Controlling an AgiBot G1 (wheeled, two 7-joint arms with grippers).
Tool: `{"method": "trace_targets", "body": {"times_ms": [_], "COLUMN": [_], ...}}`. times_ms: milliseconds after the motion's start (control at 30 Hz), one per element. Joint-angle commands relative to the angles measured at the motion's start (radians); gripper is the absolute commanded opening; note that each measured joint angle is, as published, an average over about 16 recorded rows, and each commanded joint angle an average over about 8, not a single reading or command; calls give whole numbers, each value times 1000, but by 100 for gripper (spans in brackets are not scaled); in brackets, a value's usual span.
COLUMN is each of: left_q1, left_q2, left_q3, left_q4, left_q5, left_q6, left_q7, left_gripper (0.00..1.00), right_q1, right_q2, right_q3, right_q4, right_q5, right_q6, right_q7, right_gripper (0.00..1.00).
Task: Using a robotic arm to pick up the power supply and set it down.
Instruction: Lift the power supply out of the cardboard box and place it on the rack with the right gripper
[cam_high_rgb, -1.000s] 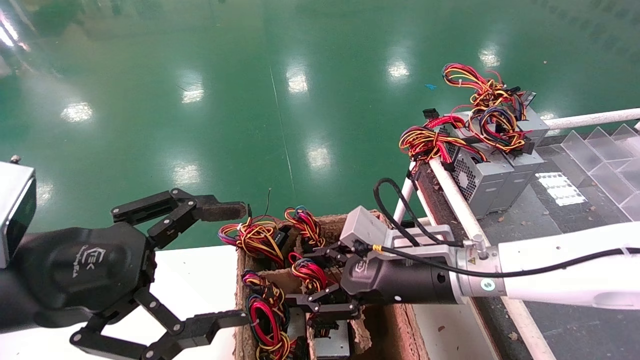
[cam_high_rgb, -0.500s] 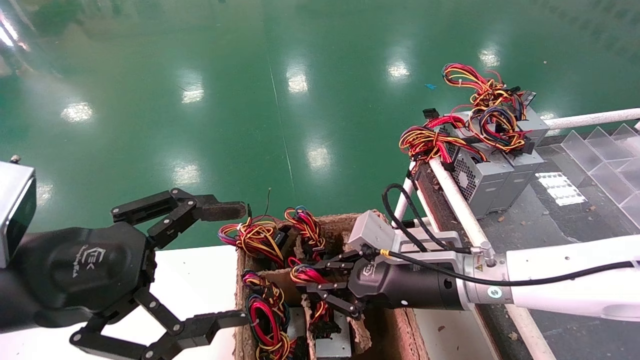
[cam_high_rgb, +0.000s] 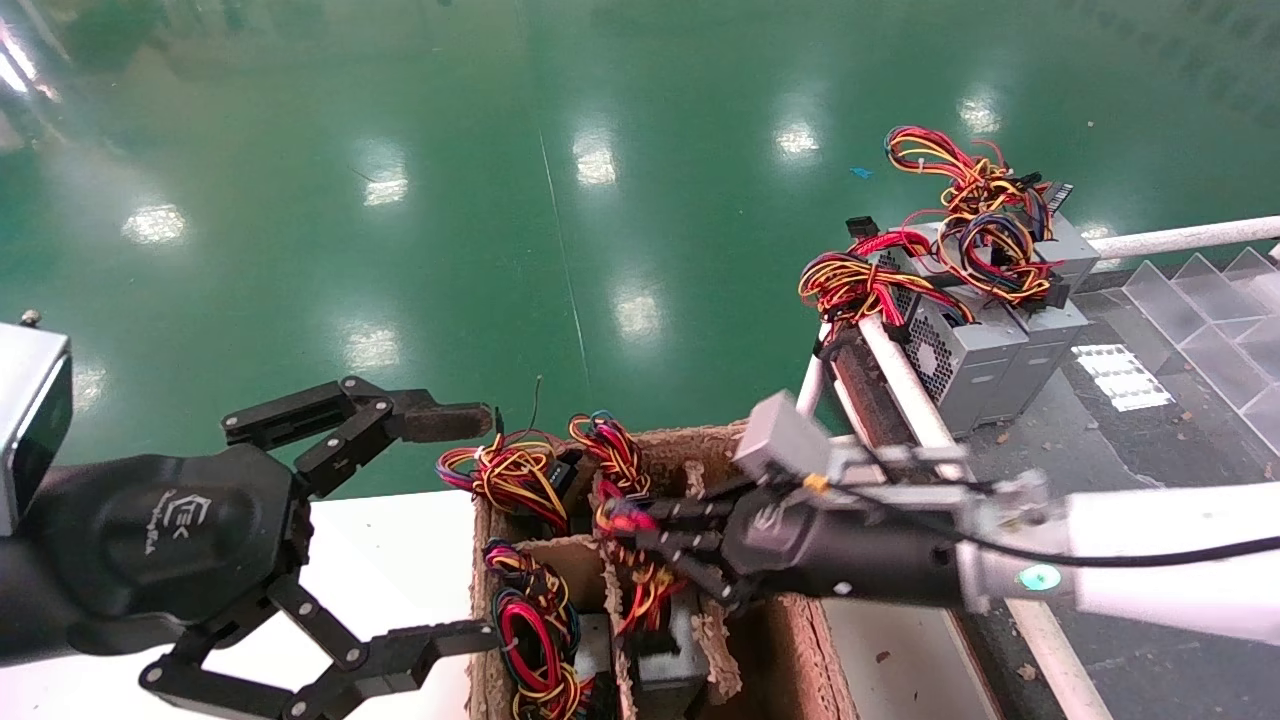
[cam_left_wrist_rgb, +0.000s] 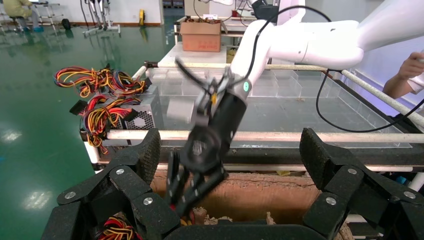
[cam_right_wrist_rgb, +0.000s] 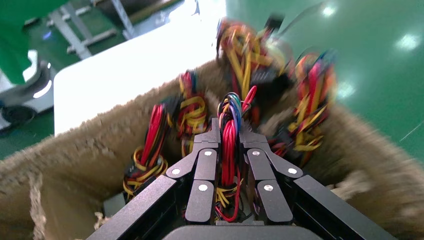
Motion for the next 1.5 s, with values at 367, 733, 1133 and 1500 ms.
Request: {"method": "trace_targets", "body": {"times_ms": [367,733,1133,1500], "left_q1": [0,0,0,0], "left_q2": [0,0,0,0], "left_q3": [0,0,1,1], "left_q4": [0,0,0,0], "left_q5": [0,0,-1,-1], "left_q6": [0,0,0,0], "left_q7": [0,0,0,0], "left_gripper": [100,100,100,100], "right_q1": [-12,110,326,394], "right_q2": [174,308,390,429], "right_q3": [211,379,326,271], "right_q4": [111,128,-84,-369], "right_q5": [254,276,-2,-98], "right_q6": [15,147,237,134], "right_q7": [-8,-99,-173,-278], "right_gripper": [0,0,0,0]}}
